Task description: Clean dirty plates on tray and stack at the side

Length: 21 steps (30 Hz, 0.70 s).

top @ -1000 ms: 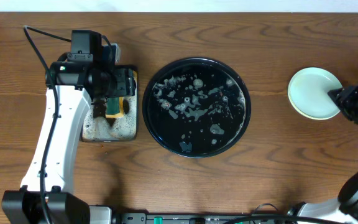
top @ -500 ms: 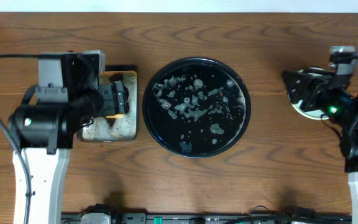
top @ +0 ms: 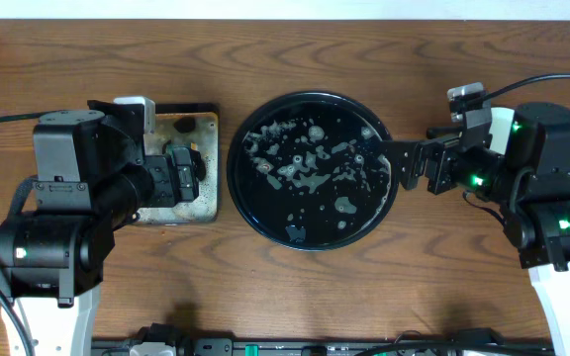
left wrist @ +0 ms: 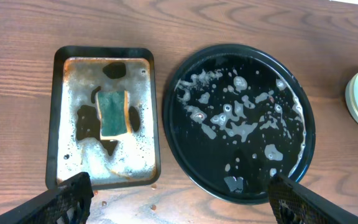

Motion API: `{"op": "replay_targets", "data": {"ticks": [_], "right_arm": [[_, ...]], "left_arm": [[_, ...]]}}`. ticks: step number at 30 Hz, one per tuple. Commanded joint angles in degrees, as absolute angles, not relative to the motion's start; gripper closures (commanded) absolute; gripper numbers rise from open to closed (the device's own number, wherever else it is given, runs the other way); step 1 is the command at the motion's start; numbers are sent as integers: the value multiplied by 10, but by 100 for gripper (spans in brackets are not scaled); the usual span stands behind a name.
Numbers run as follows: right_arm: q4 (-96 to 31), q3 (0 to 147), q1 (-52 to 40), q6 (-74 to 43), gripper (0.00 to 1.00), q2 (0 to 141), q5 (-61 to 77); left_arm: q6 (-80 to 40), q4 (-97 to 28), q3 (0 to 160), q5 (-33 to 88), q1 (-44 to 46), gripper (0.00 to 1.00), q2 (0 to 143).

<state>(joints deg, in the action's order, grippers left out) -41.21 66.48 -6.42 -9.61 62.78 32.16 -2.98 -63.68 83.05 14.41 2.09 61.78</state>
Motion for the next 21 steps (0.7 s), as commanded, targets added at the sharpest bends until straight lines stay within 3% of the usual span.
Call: {"op": "replay_targets", "data": {"ticks": [1, 15, 21], "right_arm": [[-424, 666, -71, -94, 1, 630, 319], [-491, 666, -70, -78, 1, 629, 266], [-491, 667, -70, 70, 1, 572, 289]], "left_arm": [[-30, -639, 839, 137, 22, 9, 618], [-30, -639, 839, 137, 22, 8, 618], [-30, -639, 839, 137, 22, 8, 618]]}}
